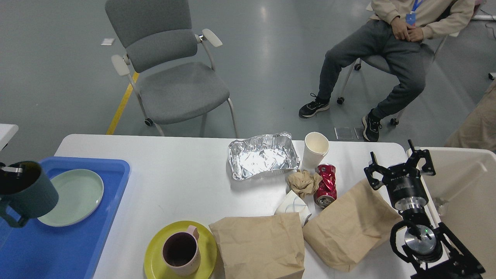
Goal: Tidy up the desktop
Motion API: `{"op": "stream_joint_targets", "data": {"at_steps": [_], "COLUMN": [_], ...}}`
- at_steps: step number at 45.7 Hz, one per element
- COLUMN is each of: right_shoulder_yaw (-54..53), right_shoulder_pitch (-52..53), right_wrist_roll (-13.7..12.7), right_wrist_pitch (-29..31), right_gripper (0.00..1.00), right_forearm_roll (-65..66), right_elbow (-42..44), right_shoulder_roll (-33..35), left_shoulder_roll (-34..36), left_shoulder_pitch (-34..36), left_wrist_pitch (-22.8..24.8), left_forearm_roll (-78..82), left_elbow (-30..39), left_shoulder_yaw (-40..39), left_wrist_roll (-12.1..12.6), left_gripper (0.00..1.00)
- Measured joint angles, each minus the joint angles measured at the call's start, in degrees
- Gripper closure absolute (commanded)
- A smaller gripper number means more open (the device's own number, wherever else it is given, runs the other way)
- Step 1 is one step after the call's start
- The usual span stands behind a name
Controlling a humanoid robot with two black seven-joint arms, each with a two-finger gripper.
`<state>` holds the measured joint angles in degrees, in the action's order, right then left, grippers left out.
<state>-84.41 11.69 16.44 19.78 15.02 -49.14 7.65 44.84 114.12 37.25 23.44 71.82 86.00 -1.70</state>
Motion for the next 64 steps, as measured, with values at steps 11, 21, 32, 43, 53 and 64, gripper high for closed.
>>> {"op": "stream_joint_targets", "data": {"at_steps": [11, 21, 32, 43, 53, 64], "right_shoulder_yaw": [0.0, 0.0, 0.0, 0.0, 0.0, 0.0], "right_shoulder_pitch": [0.0, 0.0, 0.0, 0.0, 0.0, 0.0], "right_wrist_roll": [0.0, 0.0, 0.0, 0.0, 0.0, 0.0], "right_wrist_pitch": [0.0, 0.0, 0.0, 0.0, 0.0, 0.0], "right_gripper": [0.0, 0.0, 0.0, 0.0, 0.0, 0.0], "right_forearm_roll": [0.0, 0.0, 0.0, 0.0, 0.0, 0.0], "right_elbow": [0.0, 0.0, 0.0, 0.1, 0.1, 0.0], "right_shoulder_roll": [0.0, 0.0, 0.0, -0.1, -0.1, -0.1], "left_shoulder_roll": [6.8, 8.9, 8.8, 8.4, 8.0, 6.4], "left_shoulder_pitch": [-24.0, -41.9, -49.0, -54.4, -59.1, -61.7], "left_wrist_pitch": [0.0, -1.6, -5.4, -8.8, -9.4, -9.4], "left_forearm_roll": [7.2, 12.3, 13.5, 13.5, 13.5, 13.5], "left_elbow": [-15.9, -25.7, -31.2, -32.8, -35.8, -37.3], "left_shoulder_yaw": [-17.3, -32.7, -36.7, -39.3, -41.9, -43.9], "left_wrist_roll": [-0.2, -2.9, -8.2, -9.0, -9.0, -9.0], "left_gripper": [1.0, 1.0, 1.0, 1.0, 1.0, 0.98]}}
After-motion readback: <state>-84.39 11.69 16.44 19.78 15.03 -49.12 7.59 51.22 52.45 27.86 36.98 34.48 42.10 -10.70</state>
